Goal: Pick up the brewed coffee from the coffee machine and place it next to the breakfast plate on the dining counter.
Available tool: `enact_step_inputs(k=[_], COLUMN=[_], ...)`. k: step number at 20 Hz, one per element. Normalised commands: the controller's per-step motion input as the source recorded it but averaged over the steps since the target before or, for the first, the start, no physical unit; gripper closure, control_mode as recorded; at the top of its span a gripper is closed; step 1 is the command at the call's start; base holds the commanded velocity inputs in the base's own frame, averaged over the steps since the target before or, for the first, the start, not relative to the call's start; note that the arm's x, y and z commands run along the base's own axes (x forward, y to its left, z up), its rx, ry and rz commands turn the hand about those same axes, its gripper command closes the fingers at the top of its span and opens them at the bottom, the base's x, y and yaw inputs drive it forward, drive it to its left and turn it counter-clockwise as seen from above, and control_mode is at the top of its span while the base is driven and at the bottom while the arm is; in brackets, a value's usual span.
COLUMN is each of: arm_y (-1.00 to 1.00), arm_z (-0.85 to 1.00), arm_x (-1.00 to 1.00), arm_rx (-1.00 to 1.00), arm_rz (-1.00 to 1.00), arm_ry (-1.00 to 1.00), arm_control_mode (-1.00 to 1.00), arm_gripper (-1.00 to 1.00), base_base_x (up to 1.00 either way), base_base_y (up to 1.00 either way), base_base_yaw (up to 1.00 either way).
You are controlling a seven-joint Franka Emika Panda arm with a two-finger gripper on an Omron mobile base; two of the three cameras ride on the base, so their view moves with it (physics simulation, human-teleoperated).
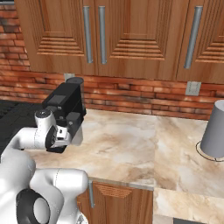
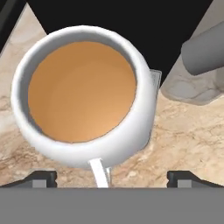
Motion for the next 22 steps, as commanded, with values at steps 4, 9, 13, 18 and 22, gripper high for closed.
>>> enact_step_inputs(k=[4, 9, 13, 18, 22], arm_y=[0.10, 0.08, 0.00, 0.00, 0.00], arm_z=[-0.20, -0.23, -0.08, -0.01, 0.00], arm_x=[0.26, 0.05, 0.00, 0.00, 0.00], arm_rx=[0.01, 0.00, 0.00, 0.00, 0.00], arm_rz=[0.00, 0.00, 0.00, 0.00, 0.00], arm_ry=[0.00, 0.00, 0.00, 0.00, 0.00], arm_control_mode=[-1.00, -1.00, -1.00, -1.00, -1.00], arm_gripper=[-1.00, -1.00, -1.00, 1.00, 1.00], base_base_x=[0.00, 0.00, 0.00, 0.00, 0.00], base_base_y=[0.00, 0.00, 0.00, 0.00, 0.00], base_base_yaw=[0.00, 0.00, 0.00, 0.00, 0.00])
